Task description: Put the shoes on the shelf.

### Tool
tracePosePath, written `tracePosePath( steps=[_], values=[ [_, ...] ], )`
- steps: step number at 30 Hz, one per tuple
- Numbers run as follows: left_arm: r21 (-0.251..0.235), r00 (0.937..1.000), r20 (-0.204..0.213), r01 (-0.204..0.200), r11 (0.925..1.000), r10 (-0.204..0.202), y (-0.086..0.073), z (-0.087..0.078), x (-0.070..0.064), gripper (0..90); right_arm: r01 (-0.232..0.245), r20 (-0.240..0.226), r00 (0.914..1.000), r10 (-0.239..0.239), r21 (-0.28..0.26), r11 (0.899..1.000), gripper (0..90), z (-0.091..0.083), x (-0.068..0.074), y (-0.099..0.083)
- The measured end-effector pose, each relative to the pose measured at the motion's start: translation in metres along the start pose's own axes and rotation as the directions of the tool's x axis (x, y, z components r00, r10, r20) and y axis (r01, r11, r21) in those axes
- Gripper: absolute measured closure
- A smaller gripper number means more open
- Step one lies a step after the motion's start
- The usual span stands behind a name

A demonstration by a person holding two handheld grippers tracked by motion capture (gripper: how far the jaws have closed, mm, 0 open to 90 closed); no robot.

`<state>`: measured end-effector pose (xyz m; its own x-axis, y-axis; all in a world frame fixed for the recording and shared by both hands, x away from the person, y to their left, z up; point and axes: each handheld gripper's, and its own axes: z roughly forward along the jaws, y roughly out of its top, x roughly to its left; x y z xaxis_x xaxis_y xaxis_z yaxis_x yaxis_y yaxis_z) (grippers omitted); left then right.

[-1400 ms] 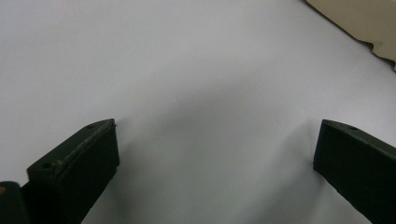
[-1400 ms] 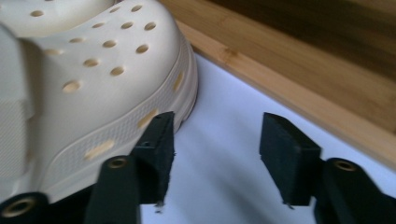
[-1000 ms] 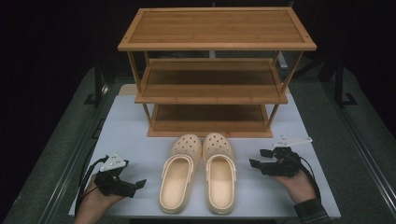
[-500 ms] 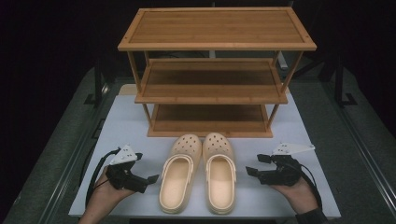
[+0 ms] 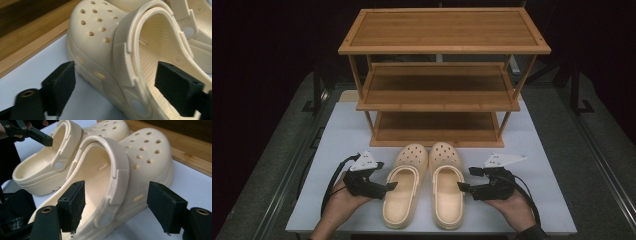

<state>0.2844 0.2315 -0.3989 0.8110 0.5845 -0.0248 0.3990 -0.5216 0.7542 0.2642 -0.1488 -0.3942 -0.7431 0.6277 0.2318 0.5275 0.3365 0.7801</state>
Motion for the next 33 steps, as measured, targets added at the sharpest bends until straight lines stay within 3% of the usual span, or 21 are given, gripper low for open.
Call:
tracePosePath(
  steps=[5, 13, 16, 21, 33],
  values=[
    [0.009, 0.9999, -0.01, -0.003, 1.0, 0.003, 0.002, 0.009, 0.002, 24.2, 0.0, 0.011, 0.9999, 0.0, 0.022, 1.0, 31.8, 0.014, -0.002, 0.003],
    [-0.003, 0.9999, 0.012, 0.006, 1.0, -0.006, 0.006, 0.013, 0.001, 42.1, 0.002, 0.034, 0.9994, -0.004, 0.039, 0.999, 42.4, 0.026, -0.006, 0.005],
    [0.003, 1.0, -0.003, 0.006, 1.0, -0.006, 0.007, 0.014, -0.001, 44.9, 0.001, 0.038, 0.9993, -0.002, 0.042, 0.999, 43.8, 0.028, -0.006, 0.005],
    [0.009, 0.9997, -0.023, 0.009, 0.9999, -0.009, 0.007, 0.012, -0.004, 50.3, -0.011, 0.042, 0.9991, 0.009, 0.044, 0.999, 51.6, 0.025, -0.005, 0.006],
    [0.023, 0.9969, -0.079, 0.008, 0.9997, -0.006, 0.009, 0.004, -0.003, 65.9, 0.038, 0.1, 0.9941, -0.042, 0.038, 0.999, 70.7, 0.016, -0.005, 0.007]
  ],
)
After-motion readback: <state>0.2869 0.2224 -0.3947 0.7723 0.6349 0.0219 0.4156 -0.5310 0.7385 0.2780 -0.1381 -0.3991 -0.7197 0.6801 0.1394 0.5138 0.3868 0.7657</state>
